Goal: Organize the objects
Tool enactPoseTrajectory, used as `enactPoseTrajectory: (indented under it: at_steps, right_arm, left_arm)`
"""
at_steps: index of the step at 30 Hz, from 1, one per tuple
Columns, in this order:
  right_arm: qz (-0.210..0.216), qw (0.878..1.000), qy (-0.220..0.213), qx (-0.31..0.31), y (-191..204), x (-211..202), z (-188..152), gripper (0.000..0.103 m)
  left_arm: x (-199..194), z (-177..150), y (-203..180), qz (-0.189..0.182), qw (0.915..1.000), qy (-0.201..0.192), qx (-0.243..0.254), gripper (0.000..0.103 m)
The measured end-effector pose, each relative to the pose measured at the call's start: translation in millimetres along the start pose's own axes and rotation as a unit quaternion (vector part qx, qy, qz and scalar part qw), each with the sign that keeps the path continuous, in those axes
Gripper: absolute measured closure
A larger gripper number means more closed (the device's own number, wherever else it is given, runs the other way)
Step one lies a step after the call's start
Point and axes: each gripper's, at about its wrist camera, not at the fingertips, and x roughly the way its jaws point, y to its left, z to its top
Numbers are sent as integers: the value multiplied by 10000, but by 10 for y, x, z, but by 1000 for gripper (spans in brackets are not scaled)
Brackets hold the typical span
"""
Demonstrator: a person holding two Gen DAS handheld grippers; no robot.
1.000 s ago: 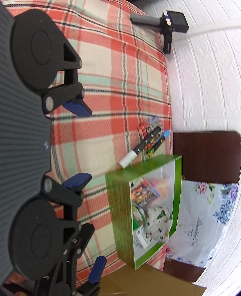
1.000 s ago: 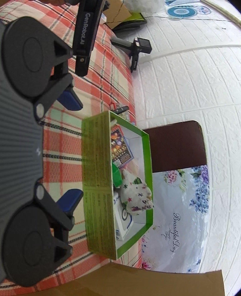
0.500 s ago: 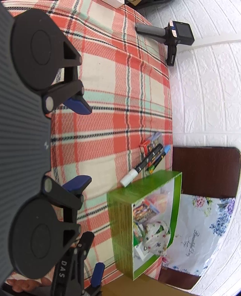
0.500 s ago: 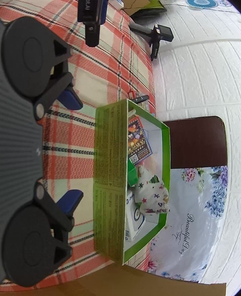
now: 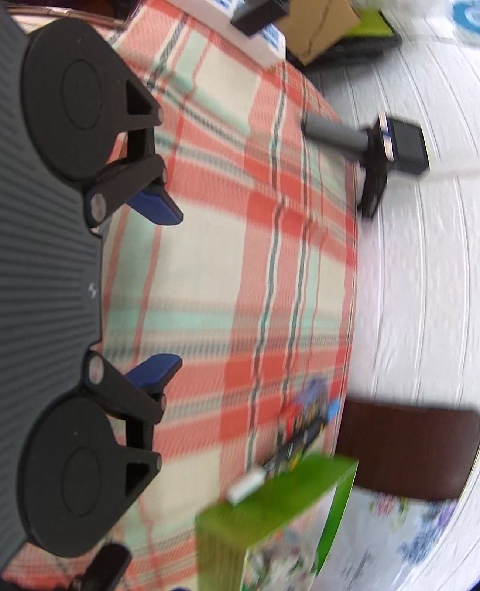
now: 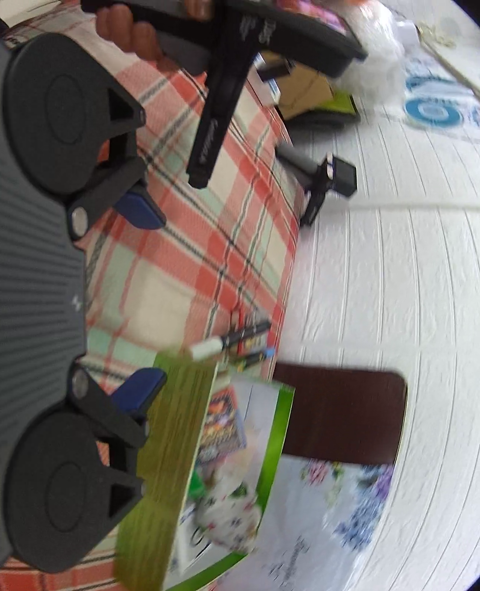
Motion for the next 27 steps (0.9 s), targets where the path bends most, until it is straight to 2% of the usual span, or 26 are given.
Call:
enactPoseTrajectory:
  at_steps: [2,4,5,7,11,14,15,17,18,19,23,25,27]
  right_arm:
    - [8,9996,51,-290,85,125,114,40]
    - [-57,9982,104,-594,131,310,285,49]
    - [-166,9968,115,-770,164,418,382,54]
    - [-504,9918,231,-1150,199,704,554,59]
    - [-1083,9791,922,-1453,96,1397,801,69]
    - [-1070,9712,1610,-1396,-29,1796,850,75]
    - [-1092,9674,1675,-1557,-20,1864,822,82]
    - [-1340,9586,1699,-1852,47,1932,756,82]
    - [-1365,9592,1650,-1845,65,1911,728,82]
    - [-1296,9623,1575,-1801,79,1852,703,85]
    - [-520,9750,1490,-1561,312,1491,454,85]
    - [108,9834,1476,-1051,372,1246,327,85]
    - [544,9860,1449,-627,413,1016,174,85]
  left_arm:
    - [92,-32,141,109,9998,-148,-87,25]
    - [212,-94,264,184,9994,-232,-169,25]
    - [258,-152,310,201,9989,-377,-181,17]
    - [259,-254,344,140,9966,-785,-183,15]
    - [258,-250,306,91,9959,-891,-108,15]
    - [278,-243,346,-3,9957,-899,-203,15]
    - [282,-239,348,-11,9957,-898,-214,15]
    - [277,-247,343,4,9957,-899,-210,15]
    - [275,-245,343,3,9957,-897,-217,15]
    - [273,-244,343,-2,9957,-895,-229,14]
    - [287,-253,324,18,9958,-888,-206,13]
    - [288,-255,323,20,9959,-883,-196,13]
    - [287,-257,319,31,9960,-876,-182,13]
